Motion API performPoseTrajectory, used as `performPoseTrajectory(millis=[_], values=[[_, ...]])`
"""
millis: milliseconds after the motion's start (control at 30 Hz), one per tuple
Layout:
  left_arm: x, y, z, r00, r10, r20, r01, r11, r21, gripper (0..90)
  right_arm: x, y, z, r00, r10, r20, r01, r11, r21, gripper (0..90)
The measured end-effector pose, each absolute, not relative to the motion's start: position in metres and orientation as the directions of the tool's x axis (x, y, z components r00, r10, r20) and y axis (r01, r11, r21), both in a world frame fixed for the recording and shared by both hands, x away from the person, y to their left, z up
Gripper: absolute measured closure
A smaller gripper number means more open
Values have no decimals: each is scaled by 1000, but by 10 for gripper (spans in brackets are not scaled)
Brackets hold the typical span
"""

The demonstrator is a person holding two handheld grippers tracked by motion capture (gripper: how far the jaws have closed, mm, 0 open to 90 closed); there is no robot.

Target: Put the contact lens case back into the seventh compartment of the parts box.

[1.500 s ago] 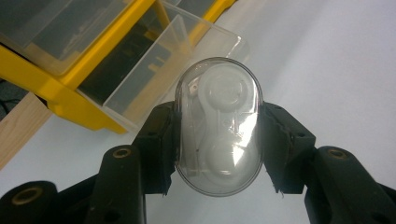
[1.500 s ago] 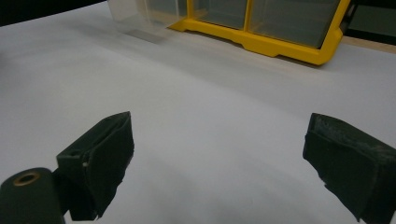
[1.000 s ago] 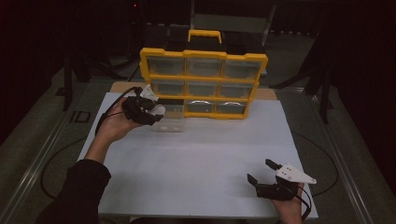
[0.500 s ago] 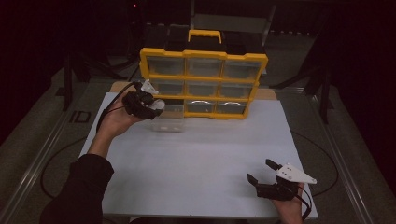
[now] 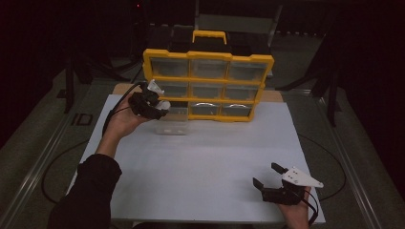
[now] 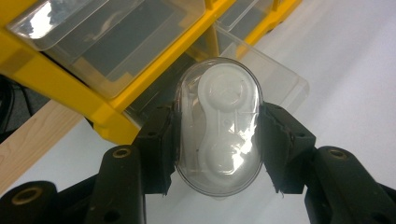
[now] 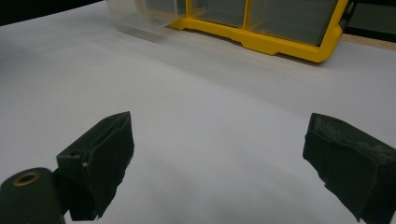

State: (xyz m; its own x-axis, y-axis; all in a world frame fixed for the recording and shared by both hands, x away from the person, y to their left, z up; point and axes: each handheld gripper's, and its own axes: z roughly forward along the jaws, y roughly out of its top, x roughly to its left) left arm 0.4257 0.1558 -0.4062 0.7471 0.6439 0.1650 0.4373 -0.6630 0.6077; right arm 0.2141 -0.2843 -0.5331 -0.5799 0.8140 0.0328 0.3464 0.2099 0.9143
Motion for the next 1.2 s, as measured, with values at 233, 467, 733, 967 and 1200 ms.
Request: performPoseTrajectory(millis=[233, 467, 733, 967, 1200], values=[[433, 149, -410, 746, 648, 153, 454, -664, 595, 496, 214, -285, -533, -580, 814, 34, 346, 209, 915, 85], [439, 144, -418, 736, 660, 150, 478, -665, 574, 496, 214, -285, -533, -579, 814, 34, 346, 208, 915, 84], [443, 141, -425, 727, 673, 135, 503, -657, 562, 493, 214, -285, -533, -581, 814, 33, 346, 210, 915, 84], [445, 136, -433, 726, 675, 136, 519, -666, 535, 492, 214, -284, -533, -580, 814, 34, 347, 209, 914, 85], [443, 137, -435, 685, 712, 153, 532, -632, 563, 362, 214, -285, -533, -578, 815, 34, 346, 208, 915, 85]])
